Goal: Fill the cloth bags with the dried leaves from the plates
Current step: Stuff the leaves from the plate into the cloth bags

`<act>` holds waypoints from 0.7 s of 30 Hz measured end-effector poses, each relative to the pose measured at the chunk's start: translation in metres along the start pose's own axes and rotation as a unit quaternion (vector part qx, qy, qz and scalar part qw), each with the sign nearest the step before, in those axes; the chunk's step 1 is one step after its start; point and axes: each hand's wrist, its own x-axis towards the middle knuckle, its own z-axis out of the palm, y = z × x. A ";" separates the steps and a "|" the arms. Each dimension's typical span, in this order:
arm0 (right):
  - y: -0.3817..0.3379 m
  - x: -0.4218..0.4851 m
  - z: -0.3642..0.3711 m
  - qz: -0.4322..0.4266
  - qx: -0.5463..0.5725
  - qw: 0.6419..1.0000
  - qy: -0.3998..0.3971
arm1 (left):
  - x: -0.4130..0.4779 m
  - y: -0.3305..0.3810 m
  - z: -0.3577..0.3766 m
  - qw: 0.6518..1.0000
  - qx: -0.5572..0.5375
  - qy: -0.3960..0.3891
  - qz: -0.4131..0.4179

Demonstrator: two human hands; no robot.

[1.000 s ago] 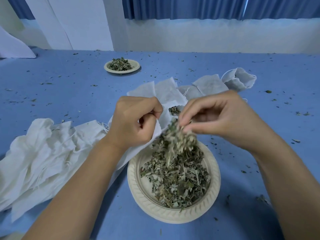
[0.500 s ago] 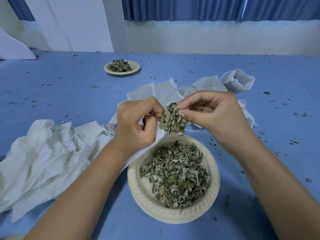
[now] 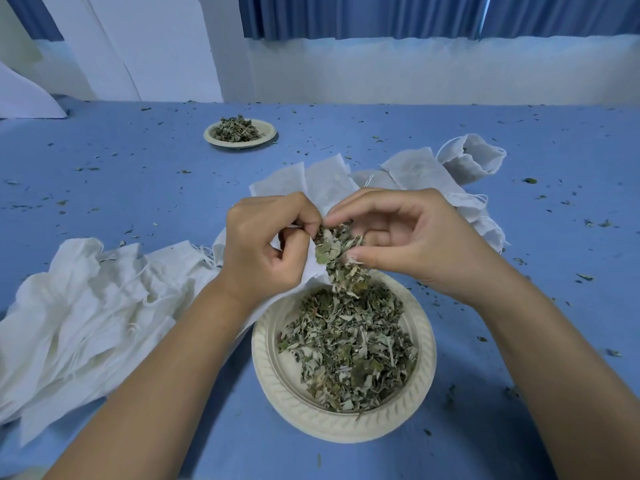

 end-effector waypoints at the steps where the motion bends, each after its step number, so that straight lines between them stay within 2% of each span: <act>1: 0.000 0.000 0.001 -0.011 -0.013 1.000 -0.001 | 0.000 0.000 0.000 1.000 0.001 0.000 0.001; 8: -0.003 -0.002 0.001 -0.020 -0.077 0.997 0.006 | 0.000 -0.002 -0.001 1.000 0.005 0.005 0.003; 12: 0.004 -0.001 0.013 -0.020 -0.135 0.988 0.066 | -0.001 0.000 0.002 1.000 -0.002 -0.008 0.013; 18: 0.005 0.002 0.019 -0.055 -0.075 0.986 0.142 | 0.000 -0.002 -0.001 1.000 -0.001 -0.008 0.013; 21: 0.003 0.000 0.016 -0.057 -0.103 0.988 0.100 | 0.001 -0.002 -0.002 1.000 -0.002 -0.010 0.017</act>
